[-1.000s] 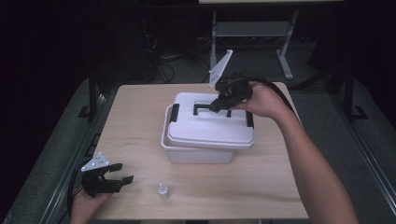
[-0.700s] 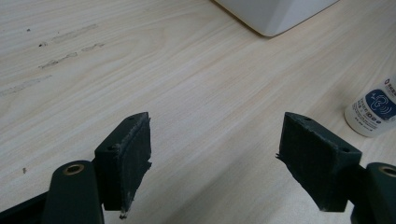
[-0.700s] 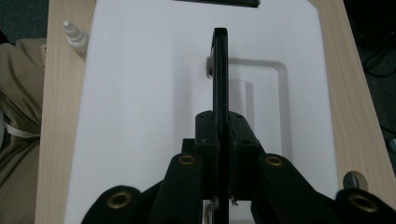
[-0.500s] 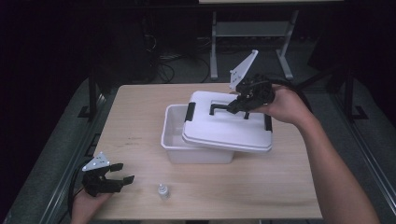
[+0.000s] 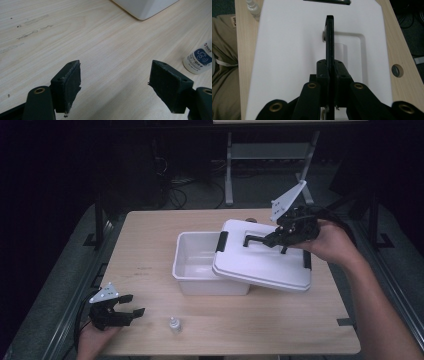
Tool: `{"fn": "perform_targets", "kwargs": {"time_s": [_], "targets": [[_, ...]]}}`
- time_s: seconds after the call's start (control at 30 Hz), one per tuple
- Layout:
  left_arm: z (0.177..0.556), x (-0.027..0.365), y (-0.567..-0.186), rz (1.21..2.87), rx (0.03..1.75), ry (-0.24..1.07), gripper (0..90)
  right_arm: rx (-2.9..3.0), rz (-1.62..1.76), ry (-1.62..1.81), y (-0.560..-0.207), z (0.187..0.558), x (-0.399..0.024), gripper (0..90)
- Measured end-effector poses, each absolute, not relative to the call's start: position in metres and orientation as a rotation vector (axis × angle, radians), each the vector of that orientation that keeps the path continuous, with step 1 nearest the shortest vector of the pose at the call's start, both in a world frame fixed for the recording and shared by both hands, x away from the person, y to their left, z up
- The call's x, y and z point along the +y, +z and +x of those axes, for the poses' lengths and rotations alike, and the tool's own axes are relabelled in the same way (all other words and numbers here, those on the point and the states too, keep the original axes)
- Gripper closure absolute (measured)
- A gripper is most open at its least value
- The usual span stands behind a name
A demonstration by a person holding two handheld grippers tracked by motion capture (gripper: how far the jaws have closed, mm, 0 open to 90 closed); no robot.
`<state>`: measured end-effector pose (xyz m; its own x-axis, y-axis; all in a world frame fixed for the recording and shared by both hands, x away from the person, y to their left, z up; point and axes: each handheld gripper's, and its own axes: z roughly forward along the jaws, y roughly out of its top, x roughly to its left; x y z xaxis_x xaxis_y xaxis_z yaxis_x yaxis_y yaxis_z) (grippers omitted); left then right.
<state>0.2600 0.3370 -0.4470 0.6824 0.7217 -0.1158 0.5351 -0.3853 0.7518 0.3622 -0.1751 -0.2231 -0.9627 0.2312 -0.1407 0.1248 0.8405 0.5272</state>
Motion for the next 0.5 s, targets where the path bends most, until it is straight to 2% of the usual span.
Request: {"fn": "perform_targets", "kwargs": {"time_s": [0.5], "targets": [[0.26, 0.338, -0.447, 2.077, 0.972, 0.293, 24.8, 2.778, 0.384, 0.806, -0.231, 0.338, -0.22, 84.4]]}}
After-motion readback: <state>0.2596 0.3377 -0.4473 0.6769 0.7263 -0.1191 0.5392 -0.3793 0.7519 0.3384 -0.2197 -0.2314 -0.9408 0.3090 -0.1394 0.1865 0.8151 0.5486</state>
